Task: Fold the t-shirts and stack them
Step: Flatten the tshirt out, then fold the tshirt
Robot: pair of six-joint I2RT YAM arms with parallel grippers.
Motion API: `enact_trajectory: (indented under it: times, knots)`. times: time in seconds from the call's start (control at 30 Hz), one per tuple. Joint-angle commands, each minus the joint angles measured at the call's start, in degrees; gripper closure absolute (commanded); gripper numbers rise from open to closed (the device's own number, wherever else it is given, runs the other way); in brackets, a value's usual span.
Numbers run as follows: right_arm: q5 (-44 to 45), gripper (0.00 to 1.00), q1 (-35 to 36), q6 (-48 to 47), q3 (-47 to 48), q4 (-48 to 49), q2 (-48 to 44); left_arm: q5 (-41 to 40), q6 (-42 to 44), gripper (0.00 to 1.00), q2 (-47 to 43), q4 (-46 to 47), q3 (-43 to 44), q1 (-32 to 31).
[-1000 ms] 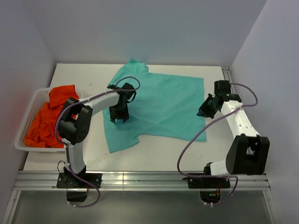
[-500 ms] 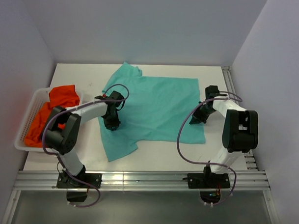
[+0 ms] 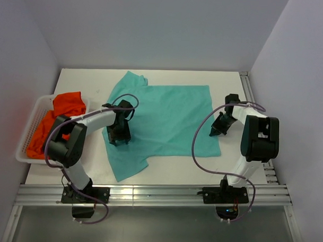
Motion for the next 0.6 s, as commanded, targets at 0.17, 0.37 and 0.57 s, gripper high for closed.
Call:
enact_trajectory:
  times: [0.17, 0.37, 0.57]
  knots:
    - [8.18, 0.13, 0.51, 0.60, 8.90, -4.27, -15.51, -9.61, 1.52, 0.09, 2.17, -9.13, 23.15, -0.05]
    - [17.51, 0.08, 0.68, 1.21, 11.21, -13.23, -28.42, -9.02, -0.42, 0.07, -7.89, -10.30, 23.12, -1.01]
    - [12.70, 0.14, 0.77, 2.52, -2.13, -19.74, -43.71, -2.71, -5.77, 0.13, -25.41, -11.42, 3.46, -1.89]
